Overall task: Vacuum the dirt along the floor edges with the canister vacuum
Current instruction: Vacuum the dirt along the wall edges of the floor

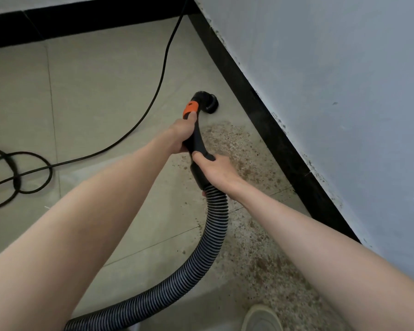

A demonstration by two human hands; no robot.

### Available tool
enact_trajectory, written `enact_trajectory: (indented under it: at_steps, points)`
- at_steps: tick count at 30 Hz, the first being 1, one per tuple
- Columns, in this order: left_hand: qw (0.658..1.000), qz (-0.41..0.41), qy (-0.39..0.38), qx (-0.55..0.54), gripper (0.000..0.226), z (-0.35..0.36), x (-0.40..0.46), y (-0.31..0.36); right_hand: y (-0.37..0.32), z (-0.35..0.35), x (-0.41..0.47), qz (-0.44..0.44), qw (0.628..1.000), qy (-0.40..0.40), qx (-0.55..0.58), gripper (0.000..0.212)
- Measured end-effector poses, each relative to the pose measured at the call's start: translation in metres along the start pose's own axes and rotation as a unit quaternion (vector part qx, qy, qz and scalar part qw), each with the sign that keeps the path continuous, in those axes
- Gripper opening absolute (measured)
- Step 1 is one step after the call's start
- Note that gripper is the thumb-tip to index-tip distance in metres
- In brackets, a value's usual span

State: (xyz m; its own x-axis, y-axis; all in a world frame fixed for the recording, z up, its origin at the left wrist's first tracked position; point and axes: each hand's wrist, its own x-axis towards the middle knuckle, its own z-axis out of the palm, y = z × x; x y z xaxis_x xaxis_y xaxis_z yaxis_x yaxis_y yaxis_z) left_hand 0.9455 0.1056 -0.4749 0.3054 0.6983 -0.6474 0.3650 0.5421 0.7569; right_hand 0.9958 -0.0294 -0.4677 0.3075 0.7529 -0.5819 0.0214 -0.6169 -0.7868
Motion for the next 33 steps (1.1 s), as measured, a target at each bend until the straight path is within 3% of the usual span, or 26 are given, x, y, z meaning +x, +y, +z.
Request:
enact_trajectory:
  at_steps: [9, 22, 28, 33]
  points:
    - [0.996, -0.020, 0.084, -0.030, 0.043, -0.039, -0.031, -0.043, 0.018, 0.026, -0.025, -0.025, 0.996, -0.079, -0.012, 0.037]
    - [0.959, -0.144, 0.220, -0.109, 0.045, -0.109, -0.125, -0.095, 0.005, 0.085, -0.094, -0.029, 0.961, -0.192, -0.198, 0.037]
    - [0.956, -0.112, 0.246, -0.111, 0.043, -0.108, -0.126, -0.137, 0.042, 0.095, -0.093, -0.047, 0.956, -0.178, -0.230, 0.037]
    - [0.969, -0.101, 0.211, -0.085, 0.045, -0.086, -0.130, -0.133, 0.053, 0.083, -0.106, -0.035, 0.971, -0.120, -0.202, 0.048]
